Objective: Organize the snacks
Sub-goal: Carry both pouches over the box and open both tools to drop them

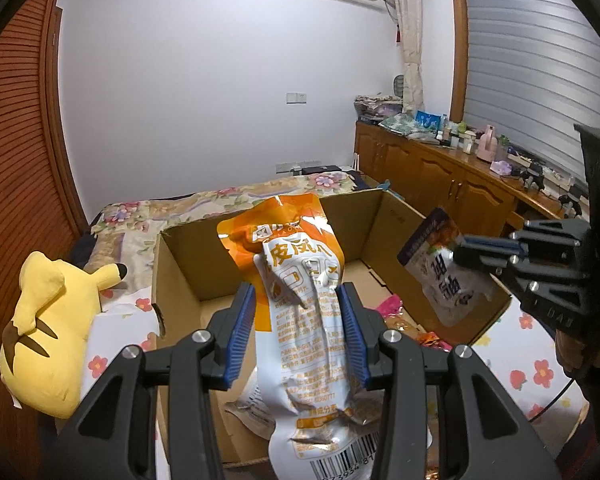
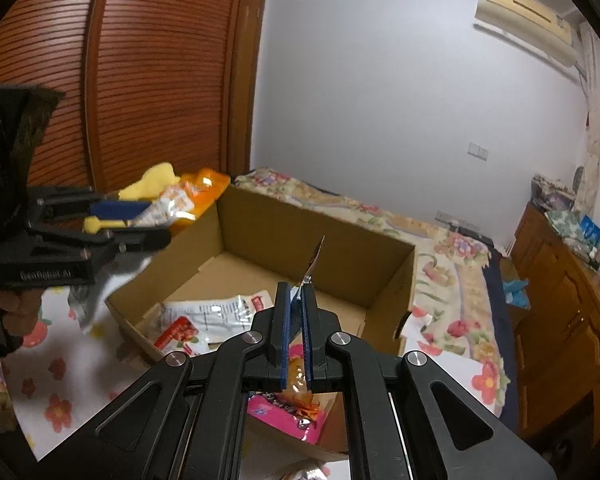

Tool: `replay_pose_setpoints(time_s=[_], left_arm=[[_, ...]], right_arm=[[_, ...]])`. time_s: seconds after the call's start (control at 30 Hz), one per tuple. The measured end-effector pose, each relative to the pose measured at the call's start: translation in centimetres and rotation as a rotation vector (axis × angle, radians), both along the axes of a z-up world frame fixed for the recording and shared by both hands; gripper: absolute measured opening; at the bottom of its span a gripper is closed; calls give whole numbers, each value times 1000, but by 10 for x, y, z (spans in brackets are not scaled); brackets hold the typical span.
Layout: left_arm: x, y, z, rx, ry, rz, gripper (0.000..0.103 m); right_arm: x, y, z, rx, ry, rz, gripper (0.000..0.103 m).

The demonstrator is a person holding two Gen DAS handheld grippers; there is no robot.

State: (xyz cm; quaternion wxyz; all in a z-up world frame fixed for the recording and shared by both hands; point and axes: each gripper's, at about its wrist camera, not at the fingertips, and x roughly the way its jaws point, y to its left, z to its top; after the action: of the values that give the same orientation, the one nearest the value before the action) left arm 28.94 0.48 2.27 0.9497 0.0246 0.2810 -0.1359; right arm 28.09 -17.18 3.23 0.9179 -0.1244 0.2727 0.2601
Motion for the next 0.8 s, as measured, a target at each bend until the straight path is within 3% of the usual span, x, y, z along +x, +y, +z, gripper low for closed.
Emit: replay_pose_setpoints(time_s=[0.6,0.8], left_arm=[[38,-2,-14,25,38,46,46],[39,3,-9,-24,27,57,46]], right_arm=[[0,-14,-25,-3,82,-2,4],[0,-21,-26,18,91,-12,7]])
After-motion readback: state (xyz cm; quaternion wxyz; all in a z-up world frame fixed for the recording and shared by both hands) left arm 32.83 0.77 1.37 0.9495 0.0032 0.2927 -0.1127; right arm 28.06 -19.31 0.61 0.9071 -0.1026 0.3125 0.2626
